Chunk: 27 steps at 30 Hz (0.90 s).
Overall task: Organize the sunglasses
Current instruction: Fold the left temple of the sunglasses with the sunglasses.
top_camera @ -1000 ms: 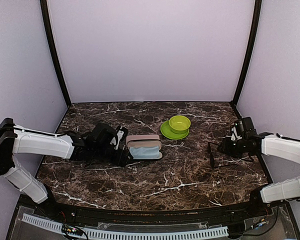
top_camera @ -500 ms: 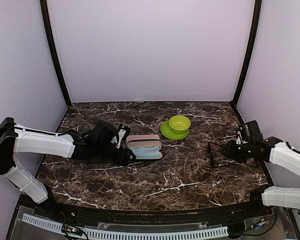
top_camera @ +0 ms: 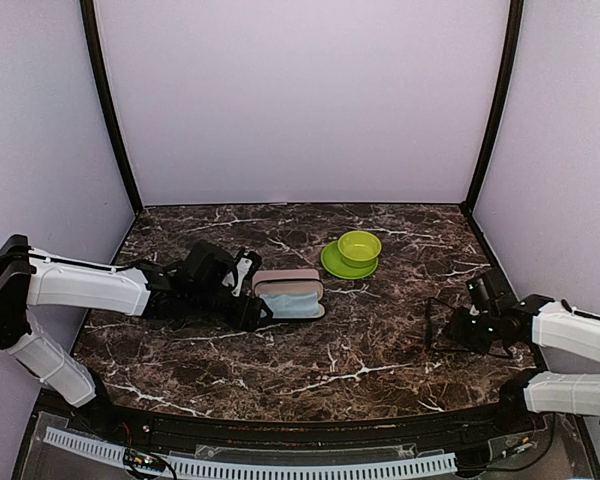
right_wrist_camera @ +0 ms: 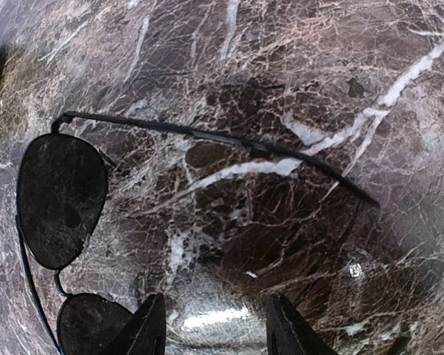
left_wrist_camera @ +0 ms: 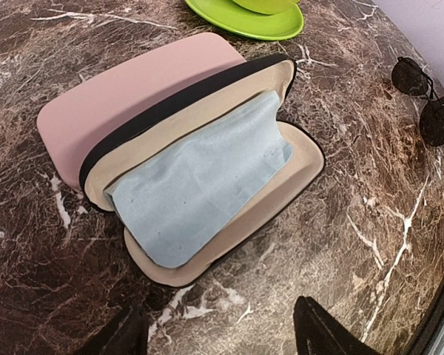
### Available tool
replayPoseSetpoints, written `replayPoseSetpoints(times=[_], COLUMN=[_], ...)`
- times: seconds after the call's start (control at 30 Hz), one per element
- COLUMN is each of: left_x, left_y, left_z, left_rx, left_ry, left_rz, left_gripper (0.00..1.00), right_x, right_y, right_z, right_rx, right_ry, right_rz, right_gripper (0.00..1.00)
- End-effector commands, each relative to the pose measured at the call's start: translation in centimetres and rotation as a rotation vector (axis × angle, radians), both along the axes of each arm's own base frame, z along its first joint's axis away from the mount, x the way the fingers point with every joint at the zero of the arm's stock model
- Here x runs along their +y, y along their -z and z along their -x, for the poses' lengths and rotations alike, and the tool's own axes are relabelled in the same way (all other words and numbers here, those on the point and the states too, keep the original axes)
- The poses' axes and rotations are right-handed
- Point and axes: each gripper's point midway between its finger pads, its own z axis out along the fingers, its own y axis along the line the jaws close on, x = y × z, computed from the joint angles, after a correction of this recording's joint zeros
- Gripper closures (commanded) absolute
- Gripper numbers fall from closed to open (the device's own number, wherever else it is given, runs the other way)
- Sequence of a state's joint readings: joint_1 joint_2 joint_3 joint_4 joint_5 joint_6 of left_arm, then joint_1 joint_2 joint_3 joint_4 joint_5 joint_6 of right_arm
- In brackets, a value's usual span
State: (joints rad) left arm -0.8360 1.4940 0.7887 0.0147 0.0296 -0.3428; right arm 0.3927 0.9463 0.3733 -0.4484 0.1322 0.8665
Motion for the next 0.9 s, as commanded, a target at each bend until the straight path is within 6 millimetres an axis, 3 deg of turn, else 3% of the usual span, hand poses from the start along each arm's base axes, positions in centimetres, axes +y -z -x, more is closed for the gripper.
replayPoseSetpoints(times=[0.0,0.2,0.47,0.67,0.87], left_x=[-0.4,-0.4,-0.5,-0.3,-0.3], left_y=[-0.7,-0.4,-0.7,-0.6,-0.5], left_z=[-0.1,0.0,-0.1,0.1,0.0], left_rx=[-0.019,-0.018,-0.020,-0.019,-0.020], left_ry=[0.014,0.011,0.014,0.014,0.011], left_rz=[0.016,0.017,0.020,0.017,0.020], left_gripper=[0.30,0.30,0.30,0.30,0.30], right_x=[0.2,0.3,0.5,2.8,4.3], right_y=[-0.7,-0.8,-2.6,-3.2,-4.1], right_z=[-1.2,-1.6,-3.7,-5.9,-6.3], right_rx=[-0.070,-0.068,-0.146,-0.171,-0.194], right_ry=[0.044,0.018,0.048,-0.008,-0.064], right_rz=[-0.027,-0.005,-0.053,-0.169,-0.227], right_gripper=[0.53,0.53,0.48,0.44,0.45])
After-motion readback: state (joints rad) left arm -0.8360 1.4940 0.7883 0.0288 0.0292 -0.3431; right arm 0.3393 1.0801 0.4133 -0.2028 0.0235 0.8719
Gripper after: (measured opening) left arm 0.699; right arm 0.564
